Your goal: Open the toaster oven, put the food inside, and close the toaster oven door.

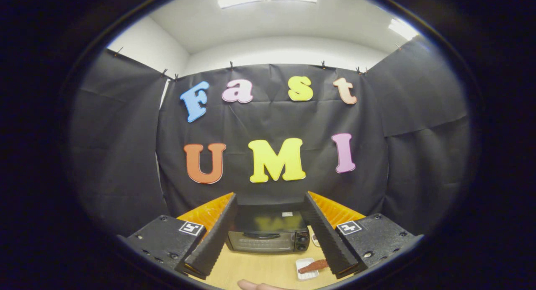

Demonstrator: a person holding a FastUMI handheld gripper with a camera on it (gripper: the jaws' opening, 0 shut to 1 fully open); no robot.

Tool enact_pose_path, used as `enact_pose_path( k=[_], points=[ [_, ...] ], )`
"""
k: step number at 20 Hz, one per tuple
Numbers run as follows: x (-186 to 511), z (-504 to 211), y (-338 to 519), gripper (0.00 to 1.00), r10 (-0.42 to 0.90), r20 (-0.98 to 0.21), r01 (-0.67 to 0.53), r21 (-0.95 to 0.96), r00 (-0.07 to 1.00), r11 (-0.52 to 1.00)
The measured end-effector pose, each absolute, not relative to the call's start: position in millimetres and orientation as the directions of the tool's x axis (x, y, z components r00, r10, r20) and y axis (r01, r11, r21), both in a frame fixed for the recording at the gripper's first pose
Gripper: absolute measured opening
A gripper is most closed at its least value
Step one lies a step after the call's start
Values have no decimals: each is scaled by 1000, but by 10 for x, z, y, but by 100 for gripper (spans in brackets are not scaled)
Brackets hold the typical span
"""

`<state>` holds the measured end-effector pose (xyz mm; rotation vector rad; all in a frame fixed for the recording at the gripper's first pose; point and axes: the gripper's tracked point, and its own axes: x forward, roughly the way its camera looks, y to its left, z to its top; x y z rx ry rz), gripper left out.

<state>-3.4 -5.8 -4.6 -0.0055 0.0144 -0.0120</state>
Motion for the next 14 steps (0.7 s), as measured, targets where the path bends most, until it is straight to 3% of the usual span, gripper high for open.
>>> enact_pose_path(
  k=[7,14],
  points=[
    [138,-199,-50,100,-20,-35,20,-17,999,1000],
    [901,-750,-72,100,-54,-95,50,-41,994,998]
  ],
)
